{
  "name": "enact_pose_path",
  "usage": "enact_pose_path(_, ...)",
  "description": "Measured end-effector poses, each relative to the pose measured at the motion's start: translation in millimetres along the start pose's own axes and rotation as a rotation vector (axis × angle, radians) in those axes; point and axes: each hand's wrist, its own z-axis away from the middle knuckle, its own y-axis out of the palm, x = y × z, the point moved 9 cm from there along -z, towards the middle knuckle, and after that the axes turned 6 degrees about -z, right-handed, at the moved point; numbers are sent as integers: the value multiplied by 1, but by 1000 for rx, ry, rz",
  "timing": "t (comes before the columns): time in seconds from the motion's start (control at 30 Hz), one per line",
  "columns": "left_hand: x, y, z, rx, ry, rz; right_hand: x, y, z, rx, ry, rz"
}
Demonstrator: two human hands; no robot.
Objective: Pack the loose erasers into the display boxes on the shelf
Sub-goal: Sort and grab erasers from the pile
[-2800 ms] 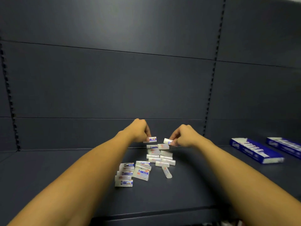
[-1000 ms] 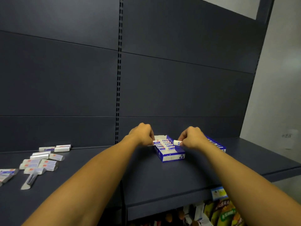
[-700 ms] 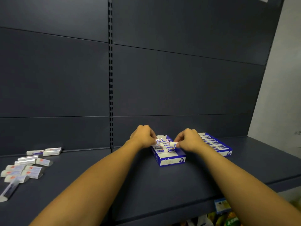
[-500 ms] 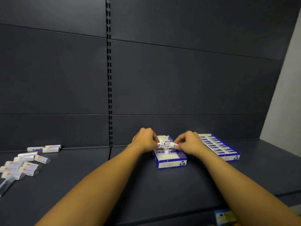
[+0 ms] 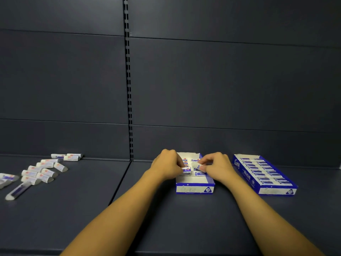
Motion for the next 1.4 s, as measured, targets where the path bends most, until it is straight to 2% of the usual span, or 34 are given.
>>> enact_pose_path(0.2, 1, 12, 3, -7, -12, 11, -13, 5, 1, -23, -19, -103)
enact_pose_path(0.4, 9, 20, 1, -9, -32, 10, -7, 11, -4, -2, -103, 35)
enact_pose_path(0.87, 5, 18, -3, -61, -47, -136, -7, 17, -1, 63, -126, 229)
enact_pose_path(1.4, -1, 17, 2, -80, -17, -175, -1, 19, 2, 112, -115, 293)
